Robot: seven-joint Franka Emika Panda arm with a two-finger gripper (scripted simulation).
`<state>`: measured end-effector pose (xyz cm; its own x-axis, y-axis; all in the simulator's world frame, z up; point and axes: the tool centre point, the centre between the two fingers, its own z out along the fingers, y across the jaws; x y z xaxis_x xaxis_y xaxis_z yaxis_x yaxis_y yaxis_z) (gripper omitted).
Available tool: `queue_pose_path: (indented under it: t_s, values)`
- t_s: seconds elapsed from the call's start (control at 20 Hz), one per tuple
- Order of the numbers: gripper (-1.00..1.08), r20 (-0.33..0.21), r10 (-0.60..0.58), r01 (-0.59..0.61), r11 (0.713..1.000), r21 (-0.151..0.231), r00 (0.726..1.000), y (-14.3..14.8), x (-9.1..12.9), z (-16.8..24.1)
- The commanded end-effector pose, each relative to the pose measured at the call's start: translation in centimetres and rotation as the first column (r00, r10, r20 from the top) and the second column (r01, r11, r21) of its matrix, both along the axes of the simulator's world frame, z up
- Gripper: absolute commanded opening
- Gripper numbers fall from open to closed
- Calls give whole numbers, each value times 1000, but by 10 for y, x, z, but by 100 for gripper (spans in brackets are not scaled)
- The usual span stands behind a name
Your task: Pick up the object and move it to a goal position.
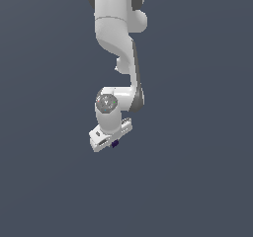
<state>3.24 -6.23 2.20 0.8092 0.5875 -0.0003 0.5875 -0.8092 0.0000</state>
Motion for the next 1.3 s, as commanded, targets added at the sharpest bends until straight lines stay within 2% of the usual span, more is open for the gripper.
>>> queue_pose_path:
  t_s: [0.0,0.35,0.9,1.25]
  values:
    - [-100,0,0,0,1000,0,1000,1,0,0]
    - [-100,0,0,0,1000,0,1000,28,2,9]
    - [-100,0,0,0,1000,0,1000,140,12,46]
    - [-100,0,0,0,1000,0,1000,180,18,60]
